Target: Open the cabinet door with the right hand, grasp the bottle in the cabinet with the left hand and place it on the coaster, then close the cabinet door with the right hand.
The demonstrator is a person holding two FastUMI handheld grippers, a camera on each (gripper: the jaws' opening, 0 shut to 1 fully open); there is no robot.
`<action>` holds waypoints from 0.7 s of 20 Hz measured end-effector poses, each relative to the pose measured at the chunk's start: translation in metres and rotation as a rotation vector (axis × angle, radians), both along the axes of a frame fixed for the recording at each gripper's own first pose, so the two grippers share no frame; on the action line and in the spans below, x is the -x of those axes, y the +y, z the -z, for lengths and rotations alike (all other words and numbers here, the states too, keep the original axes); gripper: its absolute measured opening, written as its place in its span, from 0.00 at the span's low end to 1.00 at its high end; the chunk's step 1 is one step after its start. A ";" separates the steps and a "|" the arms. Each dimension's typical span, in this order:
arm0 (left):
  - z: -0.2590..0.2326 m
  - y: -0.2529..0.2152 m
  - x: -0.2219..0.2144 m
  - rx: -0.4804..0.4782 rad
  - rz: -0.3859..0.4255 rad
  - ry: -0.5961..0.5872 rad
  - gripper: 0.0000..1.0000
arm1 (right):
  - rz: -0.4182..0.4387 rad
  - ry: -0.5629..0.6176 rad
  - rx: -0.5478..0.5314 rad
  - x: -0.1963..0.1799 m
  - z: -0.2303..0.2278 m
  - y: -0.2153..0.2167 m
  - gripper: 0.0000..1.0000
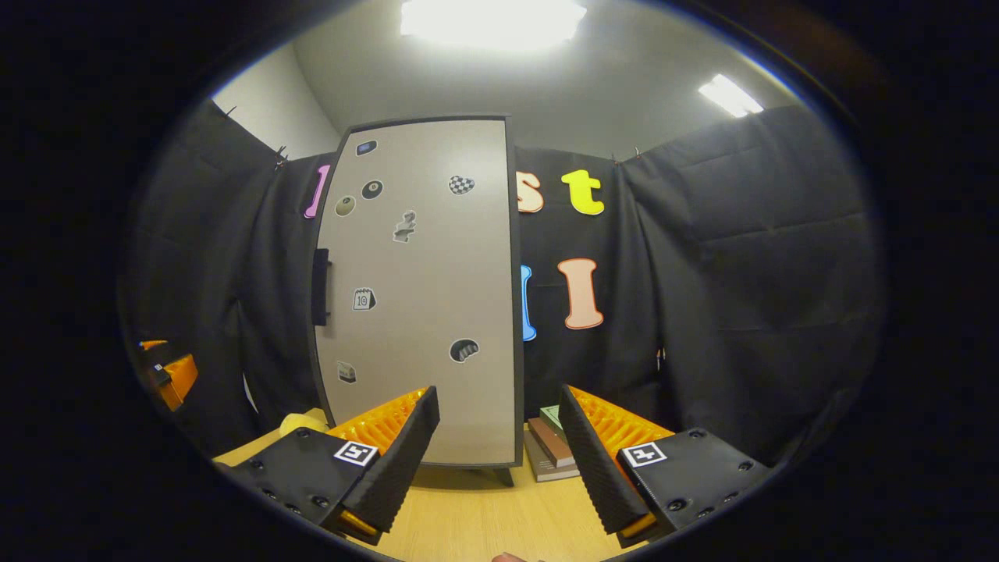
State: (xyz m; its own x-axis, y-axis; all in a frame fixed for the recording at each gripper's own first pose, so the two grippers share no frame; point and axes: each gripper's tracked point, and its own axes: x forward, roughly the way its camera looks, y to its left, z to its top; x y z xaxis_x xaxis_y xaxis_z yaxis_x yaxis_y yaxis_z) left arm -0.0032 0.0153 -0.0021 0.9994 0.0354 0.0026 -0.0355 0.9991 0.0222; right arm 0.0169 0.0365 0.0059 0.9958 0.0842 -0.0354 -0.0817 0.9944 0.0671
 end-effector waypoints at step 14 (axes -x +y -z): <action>0.017 0.085 0.032 -0.026 -0.175 0.046 0.92 | -0.213 -0.089 -0.046 -0.075 -0.078 0.133 0.97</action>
